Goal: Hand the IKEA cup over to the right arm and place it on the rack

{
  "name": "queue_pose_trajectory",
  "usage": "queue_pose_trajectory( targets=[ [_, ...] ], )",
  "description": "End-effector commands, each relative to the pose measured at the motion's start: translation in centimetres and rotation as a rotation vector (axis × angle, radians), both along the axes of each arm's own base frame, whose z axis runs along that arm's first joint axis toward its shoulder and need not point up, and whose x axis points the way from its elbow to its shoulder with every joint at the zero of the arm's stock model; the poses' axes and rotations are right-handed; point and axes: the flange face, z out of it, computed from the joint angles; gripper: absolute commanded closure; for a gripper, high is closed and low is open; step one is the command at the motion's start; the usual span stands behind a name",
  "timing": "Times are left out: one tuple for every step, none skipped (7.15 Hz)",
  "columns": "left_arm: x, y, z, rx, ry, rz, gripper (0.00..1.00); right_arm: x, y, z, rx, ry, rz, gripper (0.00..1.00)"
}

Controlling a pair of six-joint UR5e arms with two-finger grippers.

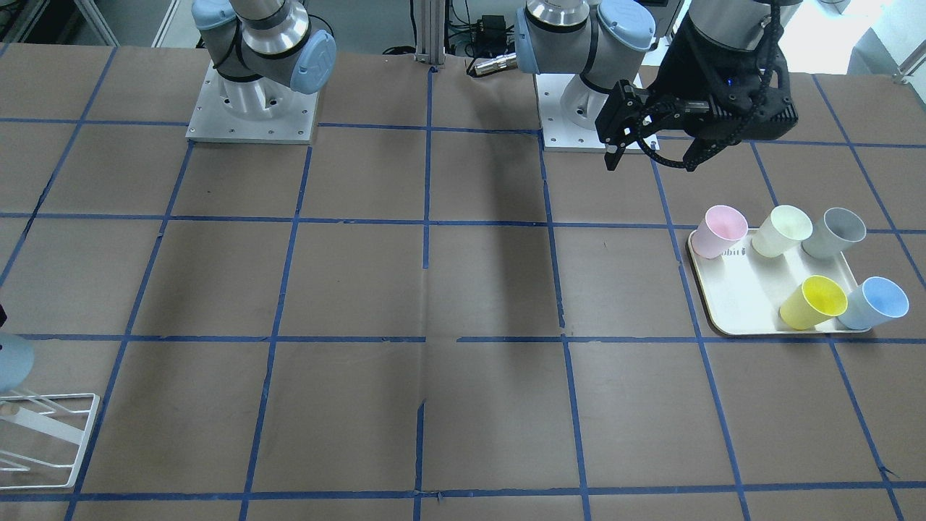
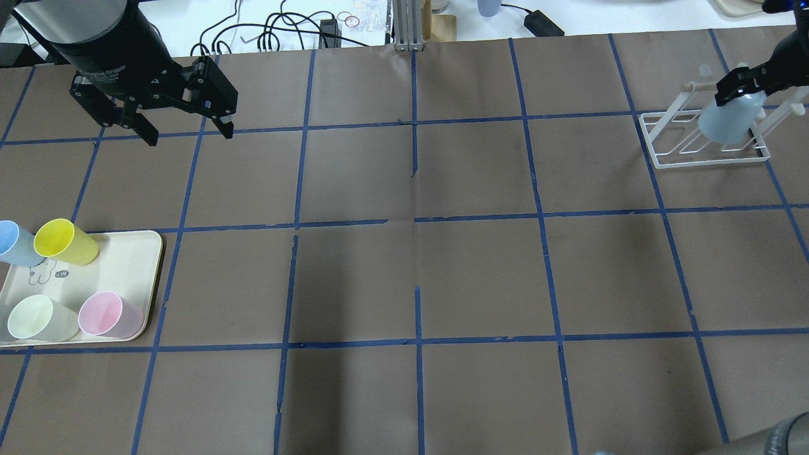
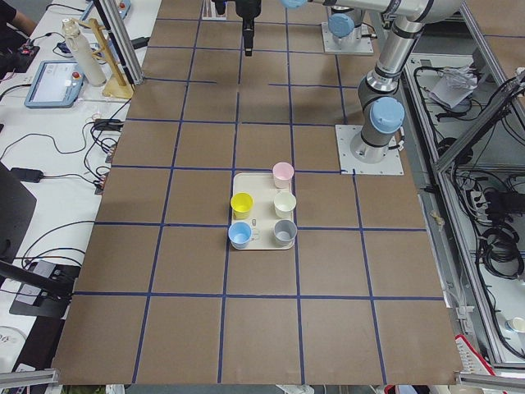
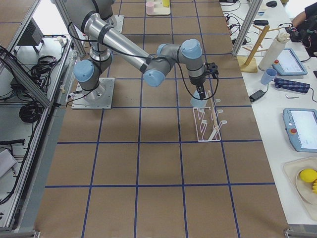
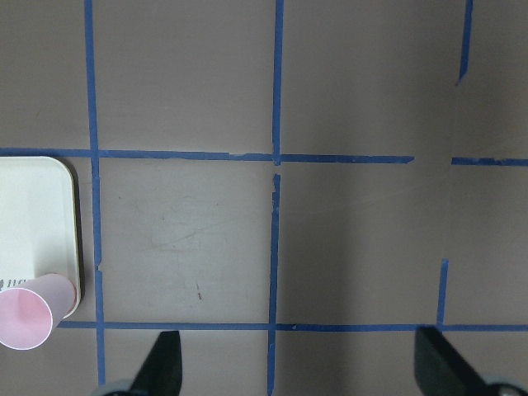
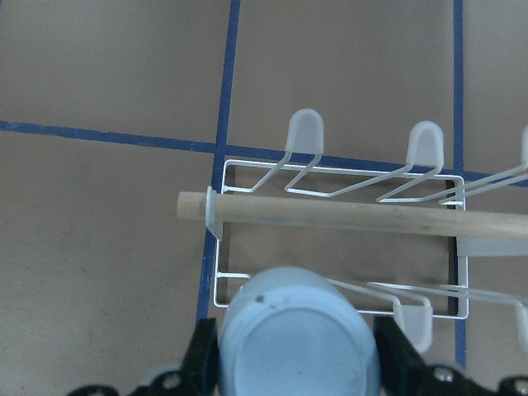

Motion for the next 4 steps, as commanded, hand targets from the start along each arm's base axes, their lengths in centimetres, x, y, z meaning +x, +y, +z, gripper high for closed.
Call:
queue_pose_trajectory(
  targets=[
    [0.1, 0.0, -0.2, -0.025, -0.003, 0.0, 0.0, -0.2, -0.2, -0.9, 0.007, -0.004, -0.004, 1.0],
    [0.2, 0.0, -0.1, -0.023, -0.009, -0.003, 0.0, -0.3, -0.5, -1.9, 0.022, -0.013, -0.006, 1.0],
    [0.2, 0.1, -0.3, -0.017, -0.009, -0.003, 0.0, -0.4, -0.7, -2.6, 0.032, -0.02, -0.01, 1.0],
    [0.2, -0.2, -0.6, -0.014, -0.009, -0.005, 0.0, -0.4, -0.7, -2.9, 0.036, -0.023, -0.012, 1.0]
  ],
)
